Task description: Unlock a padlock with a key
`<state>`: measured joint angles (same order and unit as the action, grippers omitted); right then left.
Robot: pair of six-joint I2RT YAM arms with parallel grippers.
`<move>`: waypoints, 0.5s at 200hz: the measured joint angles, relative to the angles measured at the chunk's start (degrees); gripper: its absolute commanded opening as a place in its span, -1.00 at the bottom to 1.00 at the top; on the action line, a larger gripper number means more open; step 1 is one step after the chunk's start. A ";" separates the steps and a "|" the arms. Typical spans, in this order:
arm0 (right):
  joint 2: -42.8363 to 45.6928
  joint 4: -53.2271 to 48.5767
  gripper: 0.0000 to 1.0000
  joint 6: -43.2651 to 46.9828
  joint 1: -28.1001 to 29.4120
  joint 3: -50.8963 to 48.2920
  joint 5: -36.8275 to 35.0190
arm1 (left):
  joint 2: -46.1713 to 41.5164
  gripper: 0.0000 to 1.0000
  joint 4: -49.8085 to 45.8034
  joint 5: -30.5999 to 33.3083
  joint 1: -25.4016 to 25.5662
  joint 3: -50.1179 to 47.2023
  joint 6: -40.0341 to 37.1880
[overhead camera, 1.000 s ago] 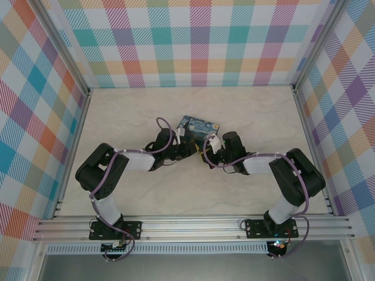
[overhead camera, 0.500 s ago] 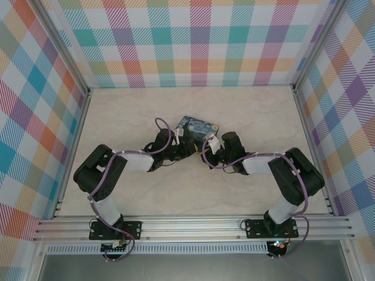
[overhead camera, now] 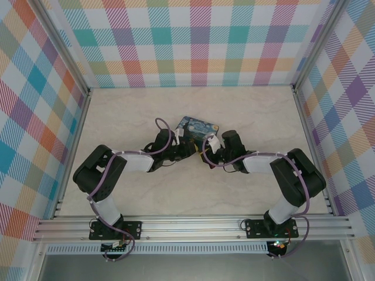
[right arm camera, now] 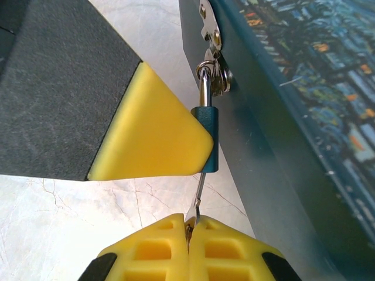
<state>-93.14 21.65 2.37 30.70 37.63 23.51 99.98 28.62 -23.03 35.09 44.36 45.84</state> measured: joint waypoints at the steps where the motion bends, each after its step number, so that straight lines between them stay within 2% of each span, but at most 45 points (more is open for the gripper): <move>1: 0.00 0.00 -1.00 0.00 0.00 0.00 0.00 | 0.00 -0.58 0.00 0.00 0.00 0.00 0.00; 54: -0.31 0.57 -1.00 0.61 0.02 0.00 -1.16 | 0.00 -0.58 0.00 0.20 0.02 0.00 0.92; 100: -0.68 1.33 -1.00 6.14 0.13 0.00 -3.10 | -0.48 -0.59 -0.48 0.66 0.02 0.02 1.33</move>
<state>-93.82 22.98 8.51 30.83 37.63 20.40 99.50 28.14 -22.37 35.11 44.38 47.18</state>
